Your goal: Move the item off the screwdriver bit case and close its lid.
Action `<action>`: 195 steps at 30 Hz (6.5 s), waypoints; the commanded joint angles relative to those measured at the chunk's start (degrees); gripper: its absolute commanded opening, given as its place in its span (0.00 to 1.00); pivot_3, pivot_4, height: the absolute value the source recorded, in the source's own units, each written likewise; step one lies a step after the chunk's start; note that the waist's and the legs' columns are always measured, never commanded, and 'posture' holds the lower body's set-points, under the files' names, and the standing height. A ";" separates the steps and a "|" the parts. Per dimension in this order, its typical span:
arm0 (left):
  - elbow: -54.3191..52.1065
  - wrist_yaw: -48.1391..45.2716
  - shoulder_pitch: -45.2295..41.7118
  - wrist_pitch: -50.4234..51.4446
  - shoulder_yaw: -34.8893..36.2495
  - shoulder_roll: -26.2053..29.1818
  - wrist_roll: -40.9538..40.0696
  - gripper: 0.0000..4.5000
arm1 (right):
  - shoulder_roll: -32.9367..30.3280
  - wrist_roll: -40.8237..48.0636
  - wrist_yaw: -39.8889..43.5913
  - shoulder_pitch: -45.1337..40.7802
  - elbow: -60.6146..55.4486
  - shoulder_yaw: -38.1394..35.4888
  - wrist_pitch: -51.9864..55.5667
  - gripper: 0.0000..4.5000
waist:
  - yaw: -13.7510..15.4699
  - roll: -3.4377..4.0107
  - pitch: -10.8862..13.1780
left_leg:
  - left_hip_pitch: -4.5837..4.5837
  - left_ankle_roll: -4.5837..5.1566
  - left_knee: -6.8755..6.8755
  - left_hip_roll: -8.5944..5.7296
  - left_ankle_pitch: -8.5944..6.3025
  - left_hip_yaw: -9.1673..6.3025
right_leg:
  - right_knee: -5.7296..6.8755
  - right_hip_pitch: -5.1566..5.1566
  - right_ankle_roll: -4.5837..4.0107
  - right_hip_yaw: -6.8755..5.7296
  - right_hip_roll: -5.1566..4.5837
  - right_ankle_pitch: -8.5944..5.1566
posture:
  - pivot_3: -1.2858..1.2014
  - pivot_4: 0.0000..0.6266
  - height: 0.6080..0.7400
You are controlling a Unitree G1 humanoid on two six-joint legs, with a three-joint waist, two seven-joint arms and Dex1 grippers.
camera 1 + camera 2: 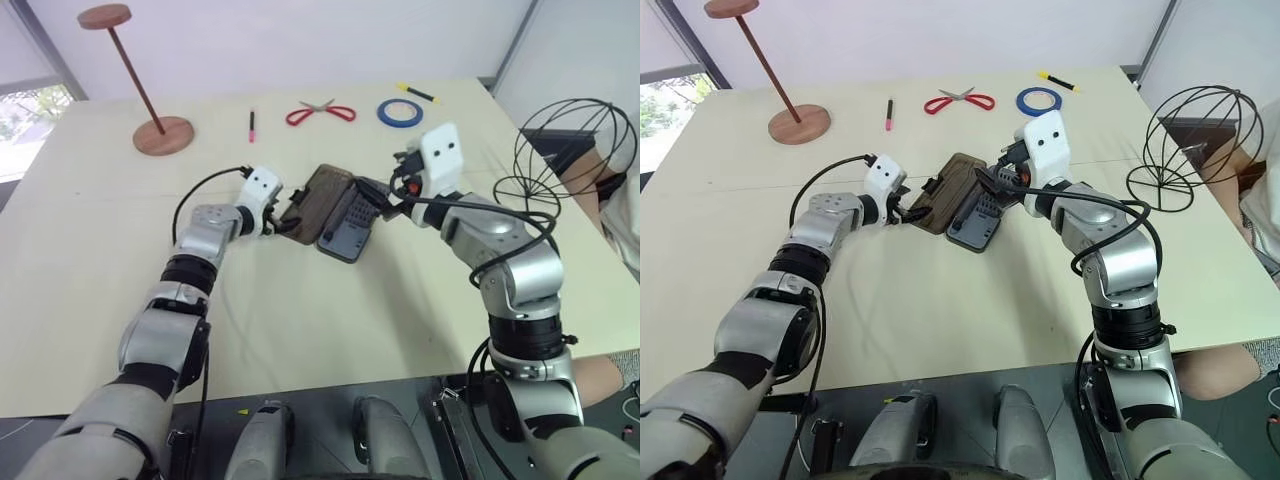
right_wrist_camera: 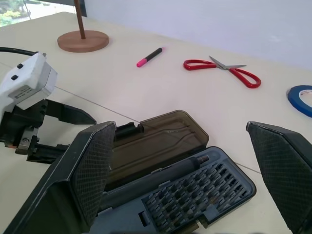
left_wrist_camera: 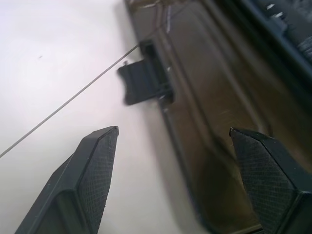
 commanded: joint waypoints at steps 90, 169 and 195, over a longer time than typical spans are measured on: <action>18.22 -22.48 -7.35 -47.66 -6.03 9.90 9.33 0.02 | -0.64 -0.03 0.90 -1.61 -1.27 0.96 -0.94 1.00 | 0.04 -0.02 0.00 | 0.16 0.03 0.01 0.03 -0.02 0.01 | 0.02 0.15 -0.01 0.00 0.04 -0.02 | 0.52 0.24 1.00; -54.17 -17.05 43.74 6.96 -4.22 17.35 -19.86 0.00 | 2.39 -19.63 39.29 -32.18 78.24 14.42 -43.55 1.00 | -1.56 0.09 0.01 | 0.37 -0.10 -0.20 0.05 0.03 -0.02 | -0.02 0.19 -0.05 0.11 0.00 -0.03 | 0.52 0.24 1.00; -58.19 -13.38 48.74 4.68 -3.14 17.12 -19.13 0.00 | 6.40 -25.52 30.29 -34.84 89.66 12.69 -45.16 1.00 | -1.68 0.17 -0.04 | 0.42 -0.10 -0.26 0.05 0.03 -0.14 | -0.02 0.18 -0.06 0.14 0.01 -0.03 | 0.52 0.24 1.00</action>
